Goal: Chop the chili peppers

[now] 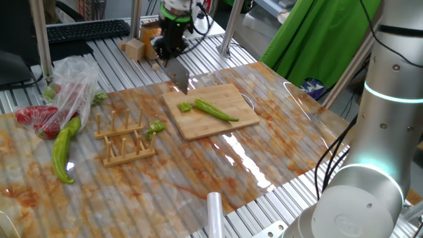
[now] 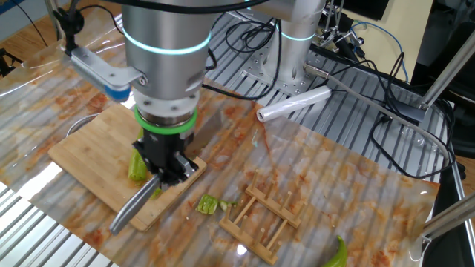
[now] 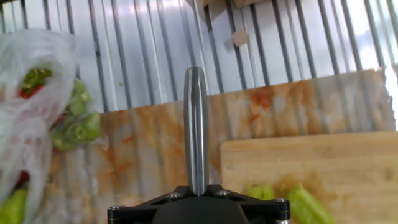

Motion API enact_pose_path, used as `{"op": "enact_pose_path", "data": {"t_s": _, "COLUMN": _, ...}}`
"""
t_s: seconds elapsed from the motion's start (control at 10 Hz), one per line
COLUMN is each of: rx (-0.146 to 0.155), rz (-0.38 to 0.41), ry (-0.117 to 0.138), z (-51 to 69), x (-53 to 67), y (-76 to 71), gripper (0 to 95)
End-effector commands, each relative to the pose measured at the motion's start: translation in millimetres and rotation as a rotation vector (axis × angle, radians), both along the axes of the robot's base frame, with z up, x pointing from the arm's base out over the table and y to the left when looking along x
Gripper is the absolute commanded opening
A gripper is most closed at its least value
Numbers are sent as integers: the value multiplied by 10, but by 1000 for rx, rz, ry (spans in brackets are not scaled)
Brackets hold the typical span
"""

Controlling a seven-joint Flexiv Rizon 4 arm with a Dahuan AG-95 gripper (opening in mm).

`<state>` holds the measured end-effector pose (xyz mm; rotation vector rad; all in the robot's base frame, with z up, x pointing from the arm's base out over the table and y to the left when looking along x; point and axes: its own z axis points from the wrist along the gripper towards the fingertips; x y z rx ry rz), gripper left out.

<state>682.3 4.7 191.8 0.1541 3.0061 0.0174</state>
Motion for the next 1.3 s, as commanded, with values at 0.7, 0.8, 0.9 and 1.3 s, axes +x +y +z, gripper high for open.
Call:
{"op": "enact_pose_path", "data": {"t_s": 0.7, "rx": -7, "rz": 17, "ry": 65, "z": -47, "x": 81, "y": -218, "gripper": 0}}
{"op": "enact_pose_path", "data": {"t_s": 0.8, "rx": -7, "rz": 57, "ry": 85, "z": -68, "x": 102, "y": -214, "gripper": 0}}
{"op": "enact_pose_path", "data": {"t_s": 0.9, "rx": -11, "rz": 71, "ry": 95, "z": -80, "x": 109, "y": -206, "gripper": 0}}
{"op": "enact_pose_path", "data": {"t_s": 1.3, "rx": -62, "rz": 244, "ry": 0, "z": -119, "x": 162, "y": -177, "gripper": 0}}
